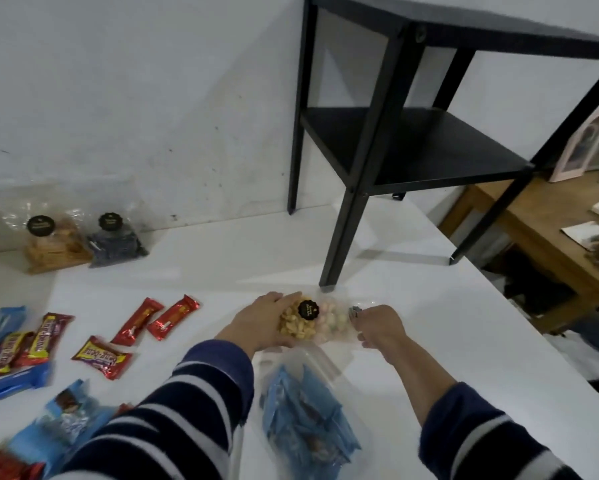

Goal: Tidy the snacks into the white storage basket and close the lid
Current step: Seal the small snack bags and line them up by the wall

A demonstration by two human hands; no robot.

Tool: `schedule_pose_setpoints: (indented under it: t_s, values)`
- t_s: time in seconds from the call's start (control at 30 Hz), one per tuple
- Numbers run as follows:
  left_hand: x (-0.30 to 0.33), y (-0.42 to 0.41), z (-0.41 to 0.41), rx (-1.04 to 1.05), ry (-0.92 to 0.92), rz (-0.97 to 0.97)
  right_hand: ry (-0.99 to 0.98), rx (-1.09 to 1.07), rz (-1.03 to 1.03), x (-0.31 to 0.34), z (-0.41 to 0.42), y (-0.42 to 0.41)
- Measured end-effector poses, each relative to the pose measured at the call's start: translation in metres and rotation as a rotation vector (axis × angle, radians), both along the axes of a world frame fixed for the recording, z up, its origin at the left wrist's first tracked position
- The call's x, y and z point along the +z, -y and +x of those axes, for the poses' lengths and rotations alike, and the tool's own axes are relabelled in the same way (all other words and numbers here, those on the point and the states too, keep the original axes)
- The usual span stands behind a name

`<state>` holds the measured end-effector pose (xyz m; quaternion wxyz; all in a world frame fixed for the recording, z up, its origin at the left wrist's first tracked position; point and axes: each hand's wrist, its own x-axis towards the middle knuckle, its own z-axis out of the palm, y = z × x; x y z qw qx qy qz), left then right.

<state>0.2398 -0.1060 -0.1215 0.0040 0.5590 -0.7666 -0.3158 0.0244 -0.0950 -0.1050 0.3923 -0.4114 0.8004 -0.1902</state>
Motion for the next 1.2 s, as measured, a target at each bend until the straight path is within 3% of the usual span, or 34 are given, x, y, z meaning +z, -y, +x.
schedule_pose_setpoints:
  t_s: [0.13, 0.4, 0.6, 0.77, 1.0, 1.2]
  values:
    - [-0.007, -0.003, 0.005, 0.044, -0.003, -0.046, 0.099, -0.041, 0.056, -0.002, 0.004, 0.012]
    - [-0.014, -0.039, 0.033, 0.231, 0.117, -0.118, 0.120, 0.261, 0.145, 0.012, 0.037, 0.022]
    - [-0.012, -0.063, 0.050, 0.400, 0.139, -0.119, -0.098, 0.498, 0.017, 0.021, 0.080, 0.027]
    - [-0.014, -0.073, 0.055, 0.478, 0.162, -0.133, -0.040, 0.460, 0.069, 0.034, 0.099, 0.032]
    - [-0.015, -0.081, 0.053, 0.527, 0.153, -0.153, -0.173, 0.487, 0.052, 0.034, 0.119, 0.038]
    - [-0.019, -0.085, 0.051, 0.560, 0.156, -0.161, -0.010, 0.427, 0.130, 0.035, 0.125, 0.040]
